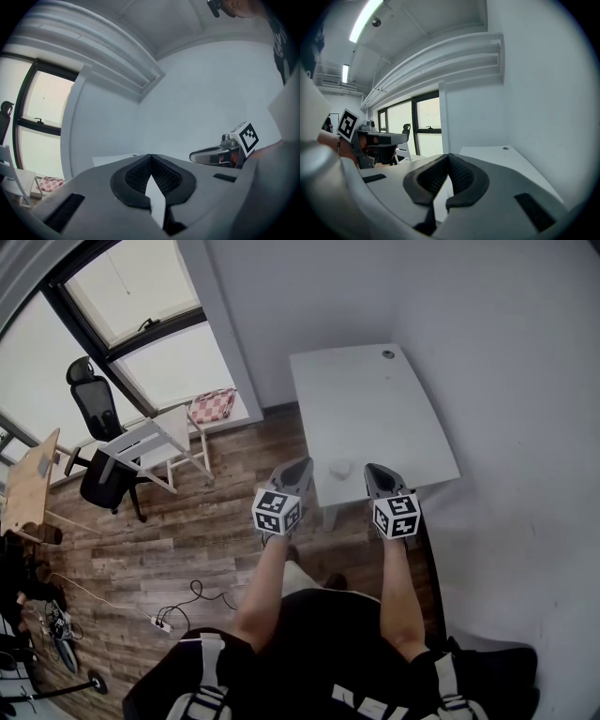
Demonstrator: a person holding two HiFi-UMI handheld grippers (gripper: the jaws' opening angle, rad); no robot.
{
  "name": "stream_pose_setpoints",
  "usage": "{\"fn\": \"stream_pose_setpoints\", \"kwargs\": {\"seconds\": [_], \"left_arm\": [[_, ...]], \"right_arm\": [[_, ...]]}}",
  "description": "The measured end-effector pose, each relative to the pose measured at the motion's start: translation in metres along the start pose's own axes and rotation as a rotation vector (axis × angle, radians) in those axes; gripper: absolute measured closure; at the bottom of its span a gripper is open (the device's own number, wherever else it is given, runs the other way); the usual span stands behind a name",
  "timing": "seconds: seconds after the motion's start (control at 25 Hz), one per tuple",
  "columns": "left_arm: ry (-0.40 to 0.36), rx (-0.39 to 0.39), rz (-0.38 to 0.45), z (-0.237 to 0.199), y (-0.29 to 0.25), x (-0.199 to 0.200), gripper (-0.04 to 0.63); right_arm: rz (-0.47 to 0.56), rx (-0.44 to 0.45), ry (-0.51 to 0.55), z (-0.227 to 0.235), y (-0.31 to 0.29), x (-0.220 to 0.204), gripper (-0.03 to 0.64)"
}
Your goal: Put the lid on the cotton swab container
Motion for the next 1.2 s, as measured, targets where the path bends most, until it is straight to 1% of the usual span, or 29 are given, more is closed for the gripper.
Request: {"fn": "stream_pose_setpoints", "kwargs": {"seconds": [0.56,0.76,1.2], "left_arm": [[0.015,-0.004,0.008,-0.003,0.0,-0.002,0.569],[0.053,-0.009,0.023,-0.008,-0.002,0.004,0.569],[0.06,-0.016,0.035,-0.007,-0.011,0.009,0.569]], "right_arm": [[-0.012,0.007,0.024,-0.002,-0.003,0.001,0.604],[-0.015,0.003,0.019,-0.001,-0.007,0.006,0.604],[-0.014,0.001,0.015,0.006,-0.013,0.004,0.603]]}}
Point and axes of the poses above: the fingertips, and each gripper's own axes: y backward along the fingers, z to its right, x out of its top, the point moved 1 cm from there along y, backward along the fingers, and after that the axes turned 5 degrees about z, right-handed, at the moved point
